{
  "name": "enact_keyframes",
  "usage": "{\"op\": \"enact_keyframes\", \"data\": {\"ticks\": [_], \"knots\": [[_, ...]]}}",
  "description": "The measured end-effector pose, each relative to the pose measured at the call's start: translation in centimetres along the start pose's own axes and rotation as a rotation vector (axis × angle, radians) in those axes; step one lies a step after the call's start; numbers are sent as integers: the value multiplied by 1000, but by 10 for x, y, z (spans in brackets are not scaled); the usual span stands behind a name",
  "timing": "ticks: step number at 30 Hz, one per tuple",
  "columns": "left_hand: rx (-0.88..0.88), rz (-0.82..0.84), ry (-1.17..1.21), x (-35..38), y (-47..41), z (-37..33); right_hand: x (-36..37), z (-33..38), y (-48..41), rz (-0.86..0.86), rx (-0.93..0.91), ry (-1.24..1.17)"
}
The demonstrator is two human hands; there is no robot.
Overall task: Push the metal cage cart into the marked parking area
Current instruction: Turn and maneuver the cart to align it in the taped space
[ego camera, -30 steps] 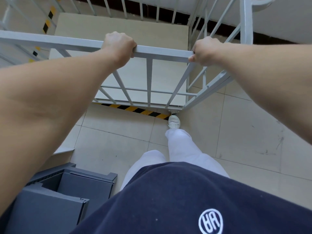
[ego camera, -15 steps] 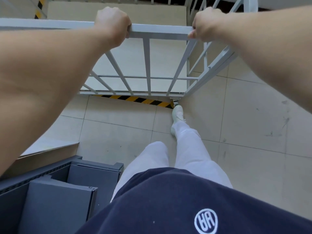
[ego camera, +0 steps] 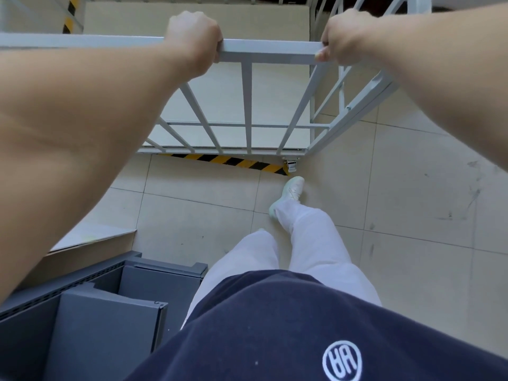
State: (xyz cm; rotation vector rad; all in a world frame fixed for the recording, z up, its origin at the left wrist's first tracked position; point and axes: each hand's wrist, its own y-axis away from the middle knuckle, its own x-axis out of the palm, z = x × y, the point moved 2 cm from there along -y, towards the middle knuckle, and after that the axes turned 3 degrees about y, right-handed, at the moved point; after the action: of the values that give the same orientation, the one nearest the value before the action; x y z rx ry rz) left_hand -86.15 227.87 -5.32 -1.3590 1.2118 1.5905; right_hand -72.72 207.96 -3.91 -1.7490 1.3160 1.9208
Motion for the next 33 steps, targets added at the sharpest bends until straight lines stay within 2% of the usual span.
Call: {"op": "enact_keyframes", "data": {"ticks": [14, 19, 33], "knots": [[32, -57, -19, 2, 0, 2, -6, -1, -3, 57, -32, 27], [64, -94, -54, 7, -3, -4, -2, -10, -8, 17, -41, 61], [38, -71, -57, 3, -4, -7, 5, -11, -4, -58, -21, 38]]}}
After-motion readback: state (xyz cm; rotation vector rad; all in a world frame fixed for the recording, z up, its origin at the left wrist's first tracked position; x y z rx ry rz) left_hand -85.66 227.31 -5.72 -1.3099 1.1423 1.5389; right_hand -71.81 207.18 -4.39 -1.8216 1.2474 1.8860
